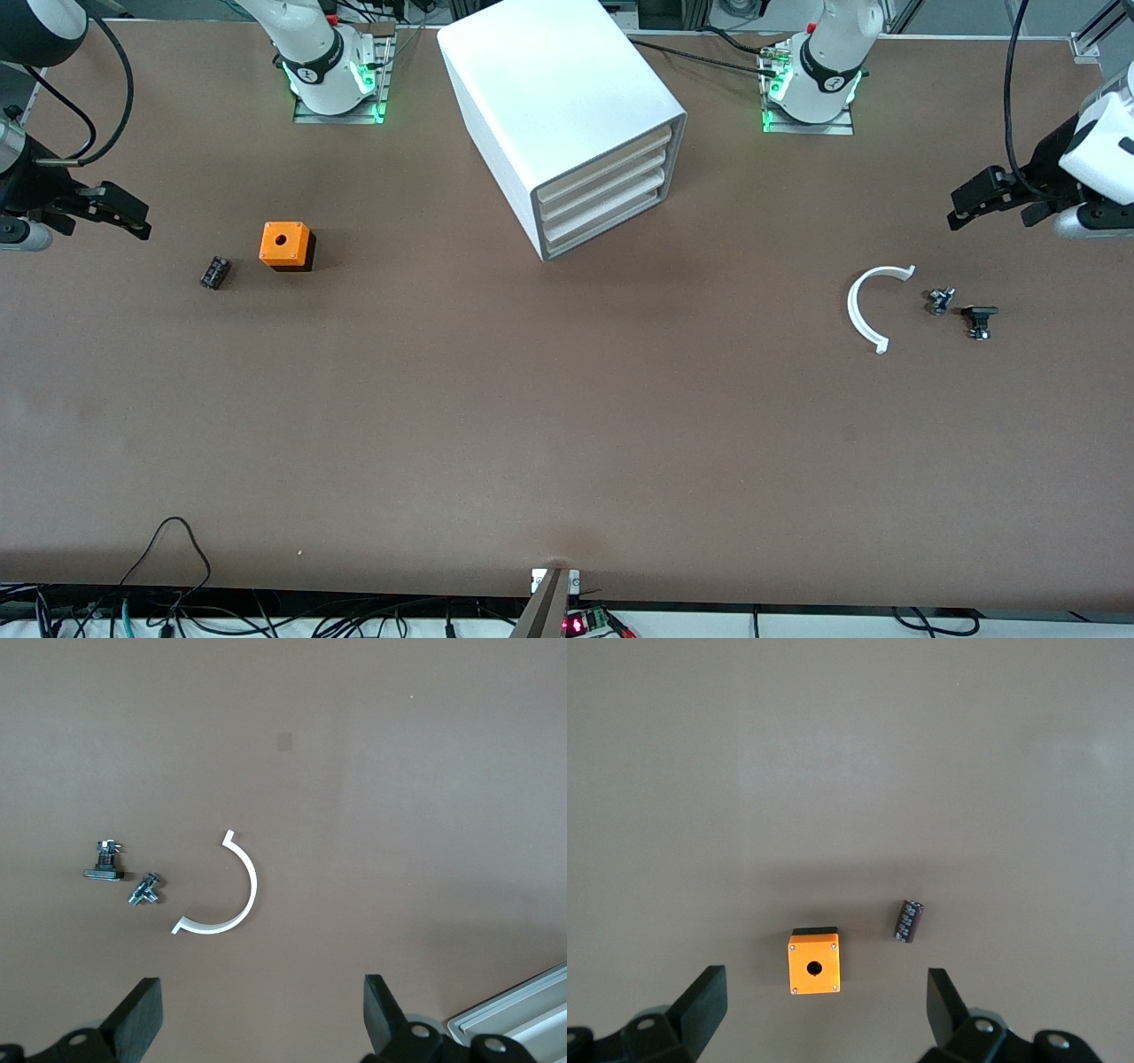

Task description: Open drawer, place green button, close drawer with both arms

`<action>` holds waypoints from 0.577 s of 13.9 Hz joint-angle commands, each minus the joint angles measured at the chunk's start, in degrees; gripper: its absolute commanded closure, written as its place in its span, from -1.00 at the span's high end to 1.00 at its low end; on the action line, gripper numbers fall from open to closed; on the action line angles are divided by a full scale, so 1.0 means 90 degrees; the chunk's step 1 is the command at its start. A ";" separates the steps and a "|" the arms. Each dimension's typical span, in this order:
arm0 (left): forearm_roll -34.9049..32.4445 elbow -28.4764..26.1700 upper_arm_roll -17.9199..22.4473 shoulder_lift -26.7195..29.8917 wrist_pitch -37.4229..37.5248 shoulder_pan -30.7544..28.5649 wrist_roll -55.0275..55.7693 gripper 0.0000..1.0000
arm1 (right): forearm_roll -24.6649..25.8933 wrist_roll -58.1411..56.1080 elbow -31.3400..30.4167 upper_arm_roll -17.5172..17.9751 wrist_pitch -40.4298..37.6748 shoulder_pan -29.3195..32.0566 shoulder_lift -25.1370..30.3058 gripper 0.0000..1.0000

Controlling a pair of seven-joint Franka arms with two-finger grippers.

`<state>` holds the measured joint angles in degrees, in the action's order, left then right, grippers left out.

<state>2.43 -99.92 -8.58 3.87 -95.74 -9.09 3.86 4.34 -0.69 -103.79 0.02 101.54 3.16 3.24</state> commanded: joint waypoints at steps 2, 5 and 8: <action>-0.0143 0.0292 -0.0003 -0.0137 0.0276 -0.0005 -0.0136 1.00 | -0.0131 -0.0069 0.0135 -0.0003 -0.0091 0.0010 -0.0067 1.00; -0.0143 0.0292 -0.0003 -0.0137 0.0306 -0.0005 -0.0136 1.00 | -0.0131 -0.0069 0.0135 -0.0003 -0.0091 0.0000 -0.0058 1.00; -0.0143 0.0302 -0.0003 -0.0137 0.0383 -0.0005 -0.0136 1.00 | -0.0131 -0.0079 0.0135 -0.0003 -0.0091 0.0000 -0.0067 1.00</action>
<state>2.43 -99.04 -8.58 3.33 -94.19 -9.09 3.78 4.34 -0.69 -103.79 0.02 101.54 3.15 3.21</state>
